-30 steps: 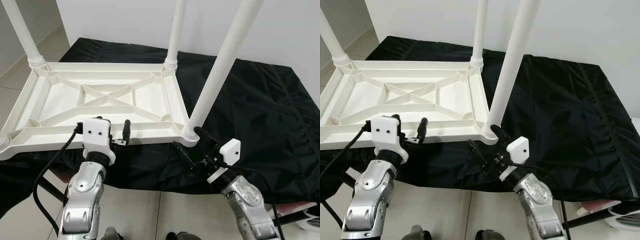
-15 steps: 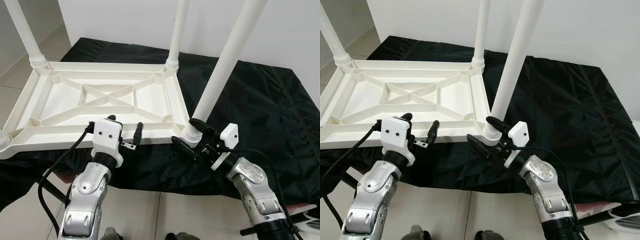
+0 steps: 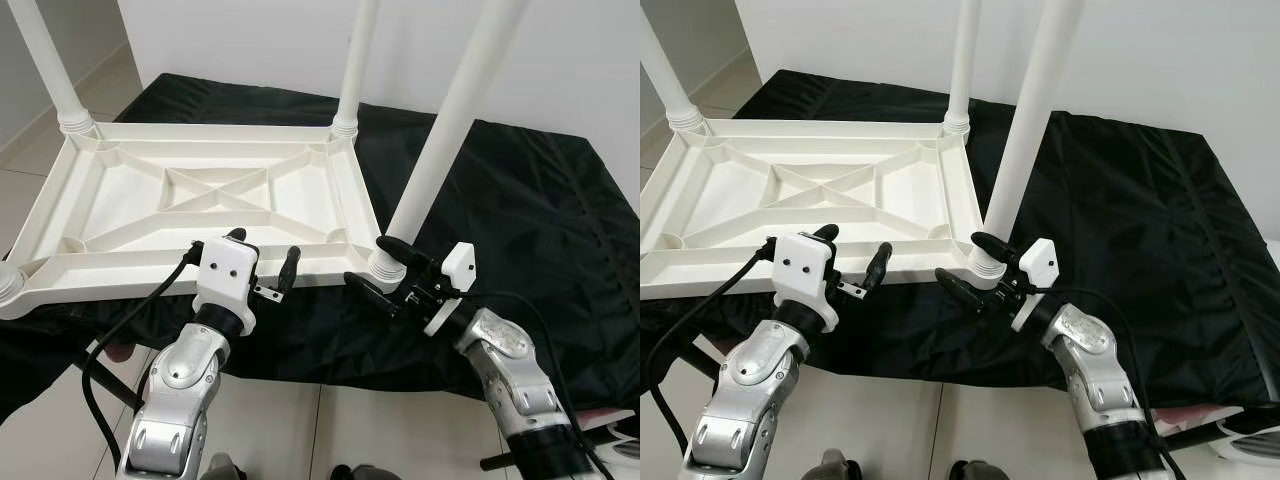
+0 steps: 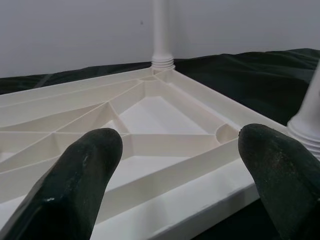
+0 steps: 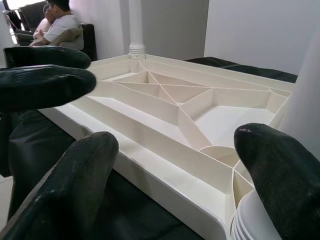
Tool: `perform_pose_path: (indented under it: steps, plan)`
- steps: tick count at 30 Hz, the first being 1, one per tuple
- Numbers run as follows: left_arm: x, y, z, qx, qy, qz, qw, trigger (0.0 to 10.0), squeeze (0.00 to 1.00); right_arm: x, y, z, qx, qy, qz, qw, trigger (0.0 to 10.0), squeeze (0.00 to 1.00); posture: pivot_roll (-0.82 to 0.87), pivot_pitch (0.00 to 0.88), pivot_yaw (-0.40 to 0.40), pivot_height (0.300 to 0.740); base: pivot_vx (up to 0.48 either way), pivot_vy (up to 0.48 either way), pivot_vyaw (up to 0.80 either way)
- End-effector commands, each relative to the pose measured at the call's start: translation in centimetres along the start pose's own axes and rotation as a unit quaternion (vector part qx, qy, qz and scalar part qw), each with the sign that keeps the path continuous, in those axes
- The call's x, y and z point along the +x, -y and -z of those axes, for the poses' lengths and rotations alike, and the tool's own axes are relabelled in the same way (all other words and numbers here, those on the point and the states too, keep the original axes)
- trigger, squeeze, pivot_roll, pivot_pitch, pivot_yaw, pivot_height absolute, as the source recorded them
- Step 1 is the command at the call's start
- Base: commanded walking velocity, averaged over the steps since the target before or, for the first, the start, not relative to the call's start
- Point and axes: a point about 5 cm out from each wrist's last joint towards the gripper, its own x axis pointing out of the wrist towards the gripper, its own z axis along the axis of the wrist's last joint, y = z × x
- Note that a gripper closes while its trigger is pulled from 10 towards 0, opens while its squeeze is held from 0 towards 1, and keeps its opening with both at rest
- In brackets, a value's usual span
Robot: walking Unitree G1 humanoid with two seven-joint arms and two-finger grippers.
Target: Building children table
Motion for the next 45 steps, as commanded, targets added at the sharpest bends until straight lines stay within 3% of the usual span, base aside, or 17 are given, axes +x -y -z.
perform_pose_path:
  steps: [1, 8, 10, 18, 32, 37, 41, 42, 45]
  plan:
    - [0.1, 0.5, -0.1, -0.001, -0.001, 0.026, 1.000, 10.0, 0.00, -0.6, 0.7, 0.5, 0.000, -0.016, 0.013, 1.000, 10.0, 0.00, 0.02, 0.127, -0.052, 0.740, 0.000, 0.000, 0.00]
    - [-0.1, 1.1, -0.3, -0.005, -0.001, 0.037, 0.999, 10.0, 0.00, 0.6, 1.9, 0.4, -0.012, -0.010, 0.017, 1.000, 10.0, 0.00, 0.03, 0.145, -0.042, 0.740, 0.000, 0.000, 0.00]
    - [-0.4, 1.2, -0.4, -0.006, -0.005, 0.043, 0.999, 10.0, 0.00, 1.2, 3.1, 0.4, -0.024, -0.013, 0.025, 0.999, 10.0, 0.00, 0.02, 0.154, -0.037, 0.740, 0.000, 0.000, 0.00]
    - [-0.6, 1.6, -0.3, -0.010, -0.011, 0.048, 0.999, 10.0, 0.00, 2.1, 4.2, 0.4, -0.026, -0.011, 0.034, 0.999, 10.0, 0.00, 0.02, 0.164, -0.032, 0.740, 0.000, 0.000, 0.00]
    - [-1.2, 1.7, -0.4, -0.011, -0.022, 0.064, 0.998, 10.0, 0.00, 2.9, 7.7, 0.2, -0.044, -0.016, 0.119, 0.992, 10.0, 0.00, 0.03, 0.176, -0.006, 0.740, 0.000, 0.000, 0.00]
    - [-1.2, 1.7, -0.4, -0.010, -0.023, 0.068, 0.997, 10.0, 0.00, 2.8, 9.1, -0.2, -0.047, -0.013, 0.172, 0.984, 10.0, 0.00, 0.03, 0.177, -0.004, 0.740, 0.000, 0.000, 0.00]
    - [-1.3, 1.8, -0.5, -0.010, -0.024, 0.070, 0.997, 10.0, 0.00, 2.3, 10.8, -0.8, -0.060, -0.018, 0.239, 0.969, 10.0, 0.00, 0.04, 0.174, -0.001, 0.740, 0.000, 0.000, 0.00]
    - [-1.4, 1.8, -0.5, -0.011, -0.025, 0.071, 0.997, 10.0, 0.00, 1.8, 11.8, -1.2, -0.067, -0.017, 0.282, 0.957, 10.0, 0.00, 0.04, 0.170, 0.001, 0.740, 0.000, 0.000, 0.00]
    - [-1.4, 1.8, -0.5, -0.011, -0.025, 0.071, 0.997, 10.0, 0.00, 1.3, 12.6, -1.6, -0.069, -0.018, 0.314, 0.947, 10.0, 0.00, 0.04, 0.167, 0.002, 0.740, 0.000, 0.000, 0.00]
